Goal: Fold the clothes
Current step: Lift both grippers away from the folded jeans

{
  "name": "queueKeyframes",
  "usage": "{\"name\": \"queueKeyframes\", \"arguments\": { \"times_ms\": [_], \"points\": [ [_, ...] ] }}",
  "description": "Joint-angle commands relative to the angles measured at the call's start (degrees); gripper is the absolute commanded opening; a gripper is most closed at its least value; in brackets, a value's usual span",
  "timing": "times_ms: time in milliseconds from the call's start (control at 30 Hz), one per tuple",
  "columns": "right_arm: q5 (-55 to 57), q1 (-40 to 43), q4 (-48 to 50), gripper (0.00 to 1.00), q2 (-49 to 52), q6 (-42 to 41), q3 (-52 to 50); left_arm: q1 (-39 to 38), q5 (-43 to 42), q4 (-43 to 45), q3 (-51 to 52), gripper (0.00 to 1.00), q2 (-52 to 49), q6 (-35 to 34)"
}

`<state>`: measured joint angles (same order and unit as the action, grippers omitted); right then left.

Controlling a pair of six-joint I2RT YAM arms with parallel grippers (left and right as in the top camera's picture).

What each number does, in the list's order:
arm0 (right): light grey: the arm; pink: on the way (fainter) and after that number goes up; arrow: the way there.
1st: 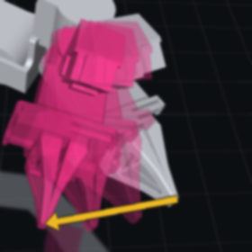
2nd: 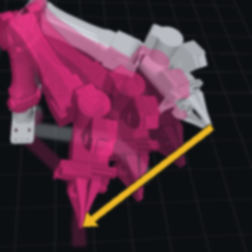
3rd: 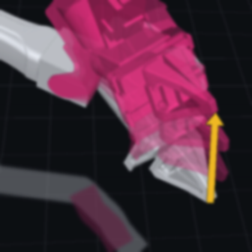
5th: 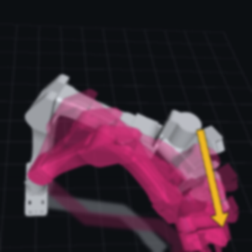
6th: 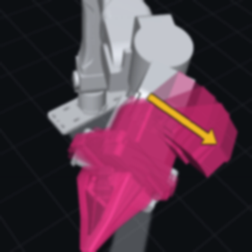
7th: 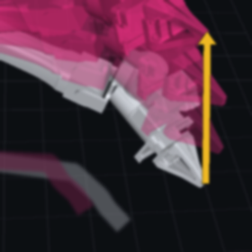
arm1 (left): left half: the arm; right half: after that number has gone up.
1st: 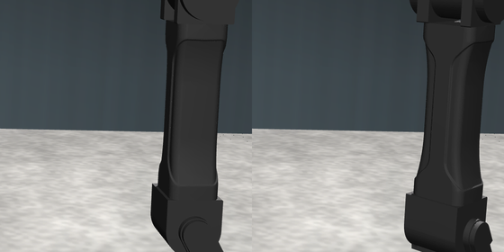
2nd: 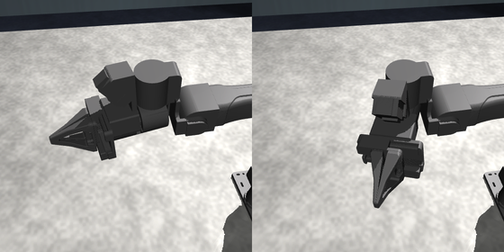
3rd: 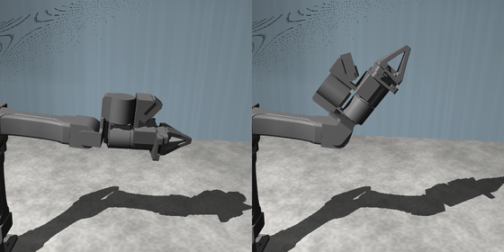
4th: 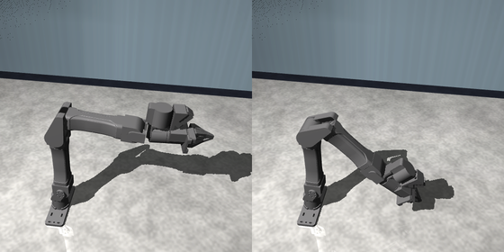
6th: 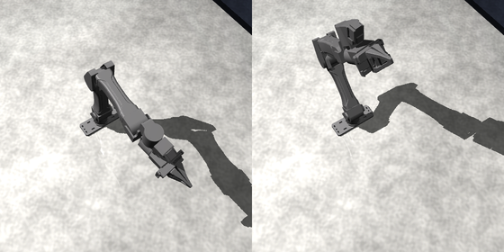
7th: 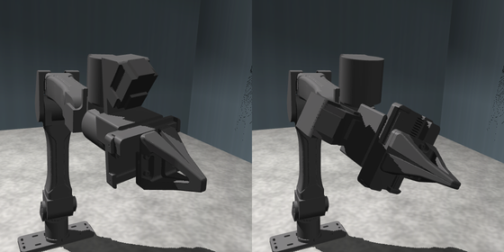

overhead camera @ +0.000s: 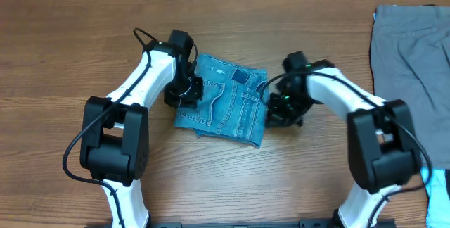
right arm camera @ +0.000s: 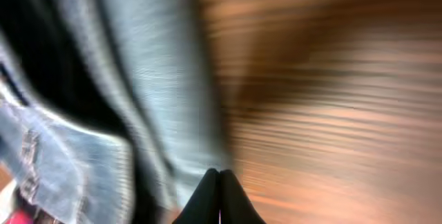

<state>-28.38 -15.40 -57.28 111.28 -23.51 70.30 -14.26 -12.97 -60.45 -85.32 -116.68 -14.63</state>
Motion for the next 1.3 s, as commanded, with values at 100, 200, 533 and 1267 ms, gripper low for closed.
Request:
{"name": "queueKeyframes", "arguments": {
  "times_ms": [100, 200, 533, 1267],
  "points": [
    [11.0, 2.6, -1.0, 0.04, -11.1, -2.3, 4.4, 0.1, 3.4, -7.8, -12.5, 0.04, 1.7, 4.4],
    [11.0, 2.6, 1.4, 0.21, -13.4, -2.3, 4.4, 0.1, 5.4, -8.3, -15.8, 0.30, 2.1, 4.4],
    [16.1, 9.8, 8.5, 1.00, -13.8, -1.8, 4.4, 0.9, 13.8, -8.4, -17.2, 1.00, 2.1, 4.2],
    [17.2, 19.1, 9.0, 1.00, -13.8, -1.8, 4.4, 12.7, -5.3, -8.4, -14.3, 1.00, 0.7, 13.4]
  ]
}}
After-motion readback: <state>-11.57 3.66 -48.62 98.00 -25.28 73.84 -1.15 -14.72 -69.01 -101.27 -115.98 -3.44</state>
